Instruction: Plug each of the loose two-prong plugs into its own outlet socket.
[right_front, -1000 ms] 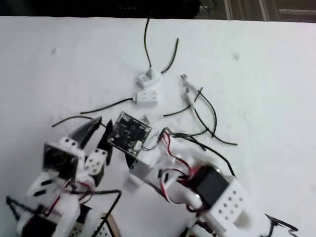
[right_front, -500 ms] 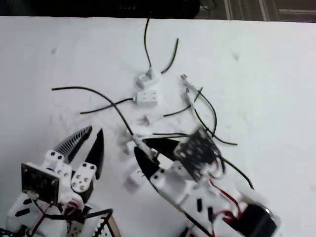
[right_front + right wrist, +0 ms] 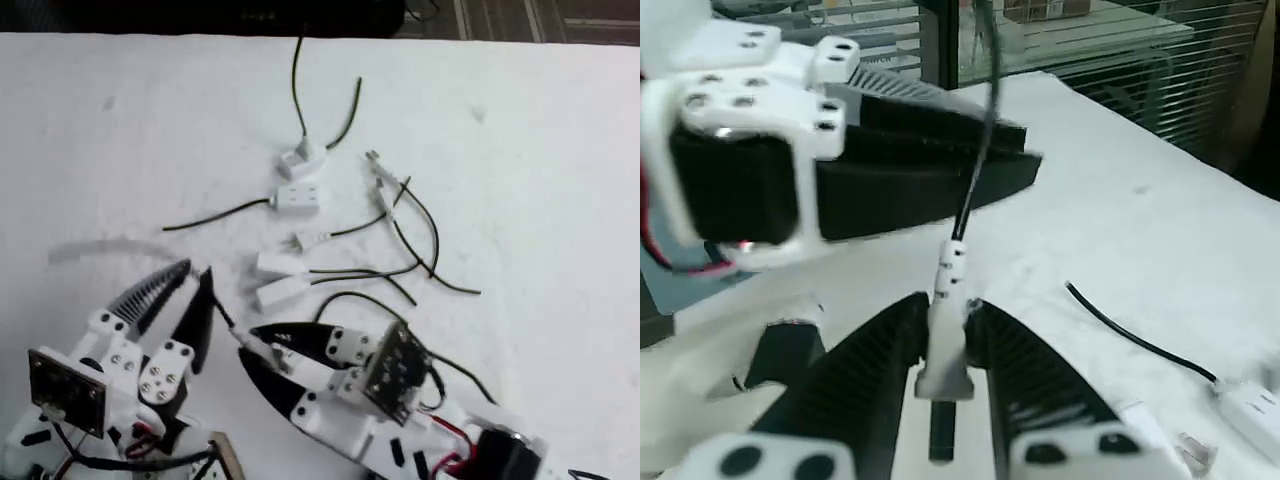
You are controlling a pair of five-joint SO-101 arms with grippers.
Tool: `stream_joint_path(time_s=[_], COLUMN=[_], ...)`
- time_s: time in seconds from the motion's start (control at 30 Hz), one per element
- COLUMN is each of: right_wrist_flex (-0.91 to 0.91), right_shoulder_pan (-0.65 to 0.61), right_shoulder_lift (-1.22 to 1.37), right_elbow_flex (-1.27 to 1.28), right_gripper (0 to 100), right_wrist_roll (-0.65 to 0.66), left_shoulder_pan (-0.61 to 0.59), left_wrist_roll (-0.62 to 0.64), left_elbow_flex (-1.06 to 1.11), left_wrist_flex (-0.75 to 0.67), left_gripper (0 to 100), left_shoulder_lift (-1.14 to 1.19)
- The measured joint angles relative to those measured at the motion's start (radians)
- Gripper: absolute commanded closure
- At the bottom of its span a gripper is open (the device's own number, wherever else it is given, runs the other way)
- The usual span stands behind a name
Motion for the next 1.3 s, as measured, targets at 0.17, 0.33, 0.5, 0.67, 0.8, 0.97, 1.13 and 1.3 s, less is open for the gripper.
stream_joint_path(time_s=[0.17, 0.33, 0.5, 0.67, 0.8, 0.97, 1.13, 1.3], right_wrist_flex=[-0.051, -0.054, -0.055, -0.061, -0.066, -0.066, -0.002, 0.069], right_shoulder_pan=[-0.011, -0.015, -0.002, 0.064, 0.072, 0.077, 0.176, 0.281], right_shoulder_lift=[0.005, 0.005, 0.026, 0.144, 0.169, 0.176, 0.175, 0.175], right_elbow_flex=[0.066, 0.071, 0.080, 0.080, 0.077, 0.071, 0.068, 0.068], right_gripper=[98.1, 98.1, 98.1, 98.1, 98.1, 98.1, 98.1, 98.1], right_wrist_roll=[0.000, 0.000, 0.000, 0.000, 0.000, 0.000, 0.000, 0.000], left_shoulder_pan=[0.170, 0.267, 0.281, 0.281, 0.281, 0.281, 0.235, 0.064], left_wrist_roll=[0.000, 0.000, -0.018, -0.074, -0.080, -0.081, -0.123, -0.152], left_elbow_flex=[-0.018, -0.031, -0.031, -0.031, -0.031, -0.031, -0.055, -0.055], left_wrist_flex=[0.031, 0.051, 0.051, 0.066, 0.097, 0.114, 0.133, 0.158], left_gripper=[91, 91, 91, 91, 91, 91, 91, 91], left_shoulder_lift=[0.000, 0.000, 0.000, 0.000, 0.000, 0.000, 0.000, 0.000])
